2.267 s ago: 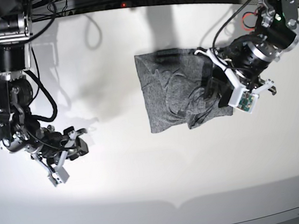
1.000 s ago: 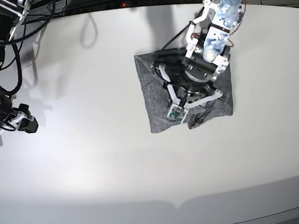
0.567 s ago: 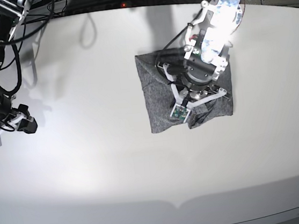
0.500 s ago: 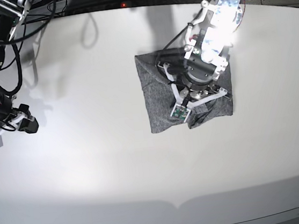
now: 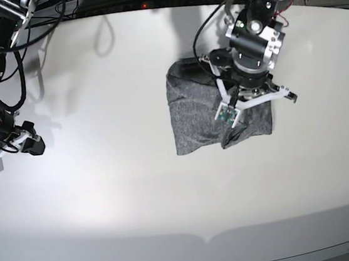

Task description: Fold the T-shirt properly

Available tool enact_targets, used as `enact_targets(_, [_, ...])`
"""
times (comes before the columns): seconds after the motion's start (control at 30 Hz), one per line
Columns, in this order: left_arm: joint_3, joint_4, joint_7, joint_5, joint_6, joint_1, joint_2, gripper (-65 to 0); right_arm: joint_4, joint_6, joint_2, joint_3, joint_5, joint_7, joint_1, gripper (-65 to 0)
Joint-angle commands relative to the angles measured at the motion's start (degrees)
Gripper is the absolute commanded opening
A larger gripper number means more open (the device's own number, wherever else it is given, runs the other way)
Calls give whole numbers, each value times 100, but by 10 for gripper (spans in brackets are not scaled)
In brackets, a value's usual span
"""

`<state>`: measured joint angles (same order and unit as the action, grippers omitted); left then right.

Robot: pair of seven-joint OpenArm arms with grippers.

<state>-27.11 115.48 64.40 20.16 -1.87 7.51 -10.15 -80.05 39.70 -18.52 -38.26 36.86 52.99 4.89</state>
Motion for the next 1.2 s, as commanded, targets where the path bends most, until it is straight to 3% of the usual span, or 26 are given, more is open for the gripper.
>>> enact_targets(0.0, [7,162,-98,212,39,7,-59,-650,-116,30,-101,-24,131,-105,101,-482])
enact_targets(0.07, [7,168,-94,369,59,149,-219,-650,-116,30,-101,-24,131,-103,98,-482])
enact_targets(0.3, [7,168,-96,385,671,507,-623,-650,-116,30,-101,-24,133,-107,98,-482])
enact_targets(0.47, [7,168,-98,505,684,479,-623,-650,-116,30,-101,-24,133,-107,98,-482])
enact_targets(0.6, [7,168,33,1250,686,481,-623,-650,-116,30,-101,-24,131,-103,98,-482])
enact_targets(0.7, [7,168,310,1582,951,483,-623,-506,-116,30,-101,-24,133,-107,98,-482])
enact_targets(0.87, [7,166,911,1733,1202,490,-625,-486,-116,30,-101,-24,131,-107,98,-482])
enact_targets(1.03, [7,166,437,1735,1226,463,-619,-486,-116,30,-101,-24,136,-107,98,-482])
enact_targets(1.17, [7,168,37,1735,1731,402,-586,-486,-116,30,-101,-24,133,-107,98,-482])
